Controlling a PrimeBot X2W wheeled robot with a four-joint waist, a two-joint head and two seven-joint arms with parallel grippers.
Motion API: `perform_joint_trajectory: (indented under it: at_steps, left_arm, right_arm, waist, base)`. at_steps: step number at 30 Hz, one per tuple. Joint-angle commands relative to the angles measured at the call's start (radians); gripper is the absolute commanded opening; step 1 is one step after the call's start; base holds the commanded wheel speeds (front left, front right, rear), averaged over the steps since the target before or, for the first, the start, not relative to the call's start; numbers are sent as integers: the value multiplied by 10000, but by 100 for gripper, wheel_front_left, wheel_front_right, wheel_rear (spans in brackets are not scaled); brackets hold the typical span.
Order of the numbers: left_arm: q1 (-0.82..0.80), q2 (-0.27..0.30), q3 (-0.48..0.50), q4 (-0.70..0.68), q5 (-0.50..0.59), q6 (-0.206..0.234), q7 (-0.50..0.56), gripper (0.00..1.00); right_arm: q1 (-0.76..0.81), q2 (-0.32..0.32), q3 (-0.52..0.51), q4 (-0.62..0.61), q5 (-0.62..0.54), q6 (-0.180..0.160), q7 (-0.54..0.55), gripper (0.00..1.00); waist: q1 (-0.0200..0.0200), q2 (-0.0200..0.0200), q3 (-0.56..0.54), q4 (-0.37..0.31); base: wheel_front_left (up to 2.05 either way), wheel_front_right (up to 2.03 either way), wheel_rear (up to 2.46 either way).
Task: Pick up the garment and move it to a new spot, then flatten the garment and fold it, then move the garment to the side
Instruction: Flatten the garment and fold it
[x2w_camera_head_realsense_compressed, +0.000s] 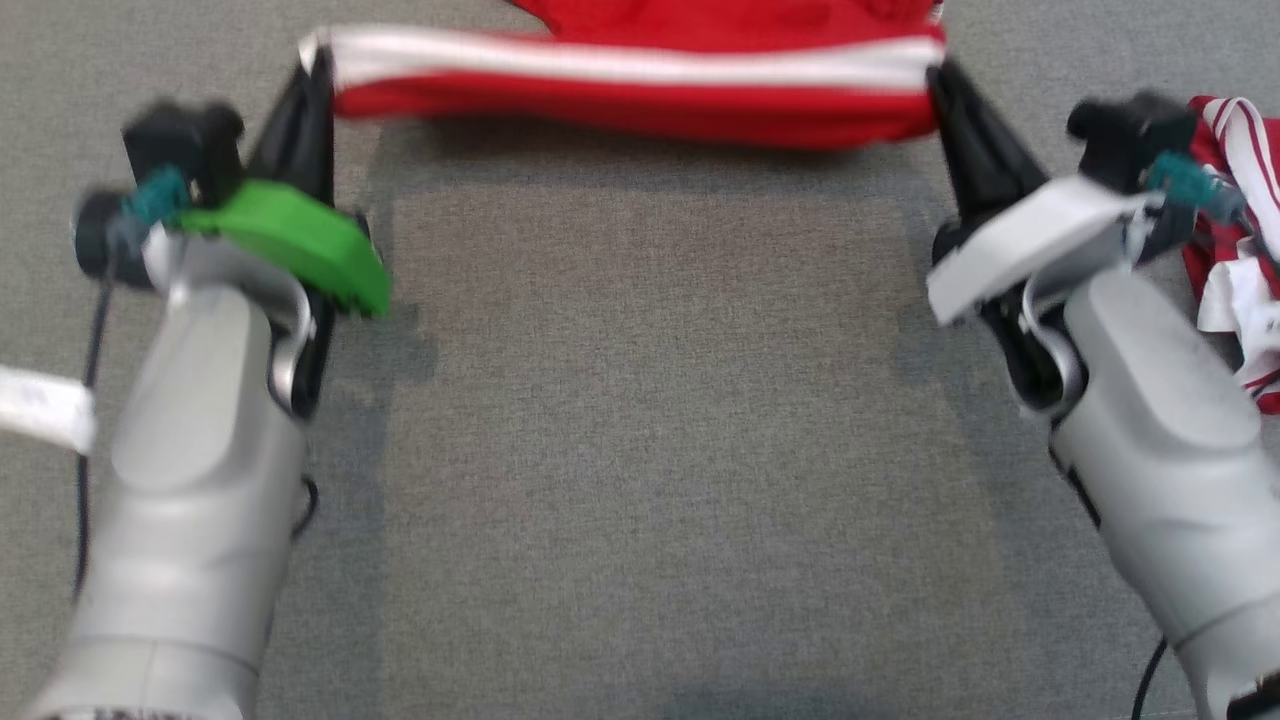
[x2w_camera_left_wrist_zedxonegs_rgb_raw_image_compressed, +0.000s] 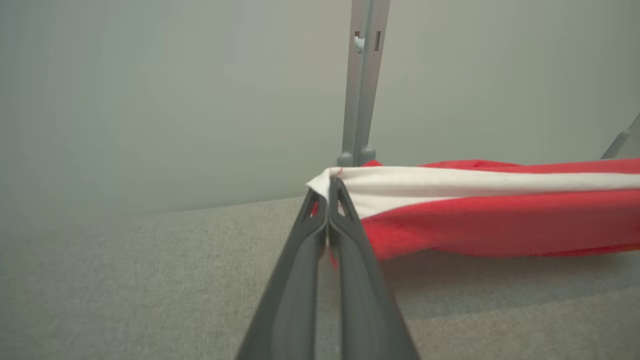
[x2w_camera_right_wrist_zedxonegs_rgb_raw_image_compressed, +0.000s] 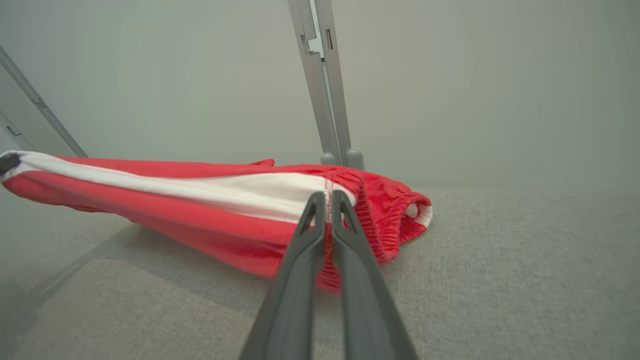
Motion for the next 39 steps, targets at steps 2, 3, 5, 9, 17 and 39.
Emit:
perform_joint_trajectory:
  at_steps: [2, 3, 5, 9, 17, 39]
  left_arm:
    - [1075, -87, 320, -138, -160, 5, -42, 0]
    - [1681, -160, 457, -208, -191, 4, -43, 0]
    - [2759, -283, 720, -312, -279, 6, -44, 0]
    - [4902, -635, 1024, -624, -169, 9, -44, 0]
    - [7511, -1012, 1568, -868, -337, 2, -11, 0]
    - [10522, -1130, 2192, -2521, -264, -2, -24, 0]
  right_arm:
    - [881, -138, 112, -165, 276, -19, -43, 0]
    - [1399, -115, 71, -245, 476, -20, -44, 0]
    - [2348, -105, 196, -435, 620, -19, -44, 0]
    - [4208, 2, -24, -782, 827, -20, -44, 0]
    - [6539, 257, 92, -631, 634, -23, -33, 0]
    - [9203, -213, 1373, -1915, 964, -20, -25, 0]
  waist:
    - [-2, 0, -272, -40]
    - [-2, 0, -370, -61]
    - [-2, 0, -591, -92]
    - [-2, 0, -1223, -120]
    - [-2, 0, -2822, -140]
    - [-2, 0, -4486, -192]
  base:
    - [0, 0, 0]
    - [0, 0, 0]
    - [0, 0, 0]
    - [0, 0, 0]
    - [0, 0, 0]
    - [0, 0, 0]
